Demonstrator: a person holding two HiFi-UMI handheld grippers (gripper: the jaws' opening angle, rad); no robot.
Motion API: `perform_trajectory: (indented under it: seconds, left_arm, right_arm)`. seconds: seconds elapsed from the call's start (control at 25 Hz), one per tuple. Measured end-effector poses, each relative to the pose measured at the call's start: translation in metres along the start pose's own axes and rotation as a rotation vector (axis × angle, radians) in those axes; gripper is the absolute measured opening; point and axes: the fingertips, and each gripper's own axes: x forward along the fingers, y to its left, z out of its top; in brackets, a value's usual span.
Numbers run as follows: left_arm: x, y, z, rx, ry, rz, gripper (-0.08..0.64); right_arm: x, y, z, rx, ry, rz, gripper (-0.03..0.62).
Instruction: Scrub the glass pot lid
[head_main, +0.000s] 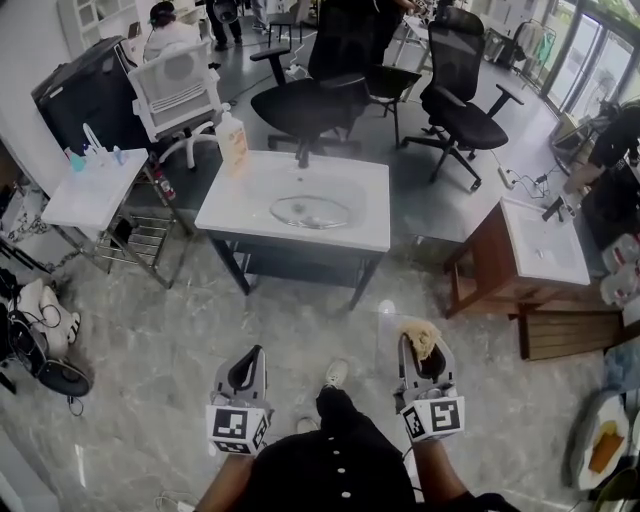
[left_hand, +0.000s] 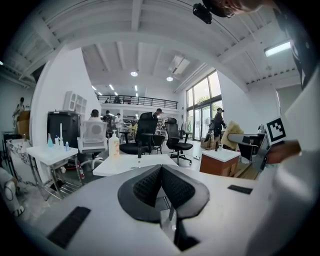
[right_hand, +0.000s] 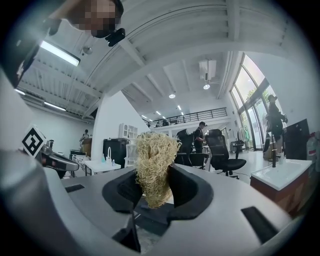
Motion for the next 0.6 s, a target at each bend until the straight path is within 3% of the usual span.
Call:
perform_trajectory:
  seconds: [0.28, 0.6]
  left_arm:
    - [0.080, 0.026, 0.033, 0.017, 0.004, 0.014, 0.028]
    - [0.167, 0.034, 0.054, -0.014, 0.010, 0.038, 0.028]
  right_arm:
    - [0.084, -0.026, -0.005, 0.024, 0.000, 0.033, 0.146]
    - [0.169, -0.067, -0.007, 0.037, 0.004, 0.077, 0.146]
